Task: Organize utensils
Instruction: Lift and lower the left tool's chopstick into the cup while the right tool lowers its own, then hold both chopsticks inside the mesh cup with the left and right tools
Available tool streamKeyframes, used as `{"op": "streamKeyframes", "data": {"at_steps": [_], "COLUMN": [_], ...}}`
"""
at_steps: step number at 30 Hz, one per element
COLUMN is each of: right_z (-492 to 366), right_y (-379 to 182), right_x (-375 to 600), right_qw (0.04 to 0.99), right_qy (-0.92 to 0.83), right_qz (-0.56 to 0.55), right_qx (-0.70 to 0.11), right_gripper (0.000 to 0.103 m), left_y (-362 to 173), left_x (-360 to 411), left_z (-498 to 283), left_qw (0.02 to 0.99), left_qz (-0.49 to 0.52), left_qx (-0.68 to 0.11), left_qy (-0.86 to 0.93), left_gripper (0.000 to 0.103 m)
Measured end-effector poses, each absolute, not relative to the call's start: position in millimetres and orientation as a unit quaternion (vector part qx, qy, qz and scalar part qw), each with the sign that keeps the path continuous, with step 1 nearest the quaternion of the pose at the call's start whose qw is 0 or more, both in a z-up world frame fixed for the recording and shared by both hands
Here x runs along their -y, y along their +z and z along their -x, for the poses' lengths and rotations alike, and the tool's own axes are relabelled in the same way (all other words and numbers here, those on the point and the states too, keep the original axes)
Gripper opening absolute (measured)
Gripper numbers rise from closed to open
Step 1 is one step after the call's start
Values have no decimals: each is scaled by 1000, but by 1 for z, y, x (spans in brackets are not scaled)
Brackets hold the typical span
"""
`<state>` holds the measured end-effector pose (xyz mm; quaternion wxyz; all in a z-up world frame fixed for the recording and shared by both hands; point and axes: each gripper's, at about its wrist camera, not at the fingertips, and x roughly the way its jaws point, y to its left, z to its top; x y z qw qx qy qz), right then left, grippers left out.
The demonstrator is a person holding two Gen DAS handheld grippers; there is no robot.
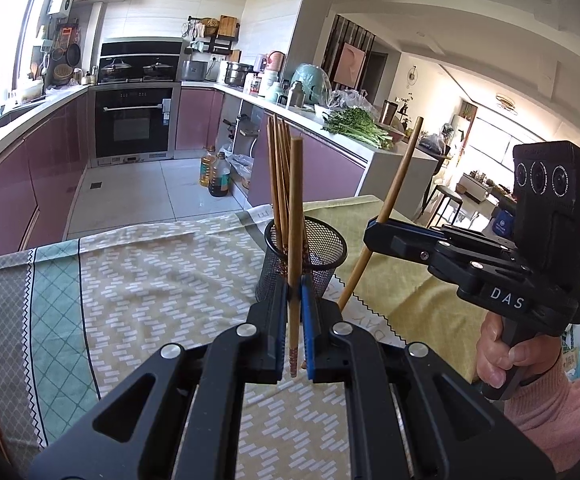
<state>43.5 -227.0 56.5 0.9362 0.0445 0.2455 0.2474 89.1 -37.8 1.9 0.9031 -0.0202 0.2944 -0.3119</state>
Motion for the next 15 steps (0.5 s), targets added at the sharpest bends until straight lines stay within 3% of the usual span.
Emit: {"op": "streamKeyframes", "data": {"at_steps": [15], "right_z": [-45], "right_y": [63], "right_x": [233], "right_qw": [942], "right_qy": [238], "right_qz": [-42], "right_qx": [-234], "right_gripper": [5], "left_y": [13], "left_x": [42], "left_z": [-90], "left_qw": [904], "left_qz": [14], "left_qx": [-284], "left_qy": [-319], "left_gripper": [8]}}
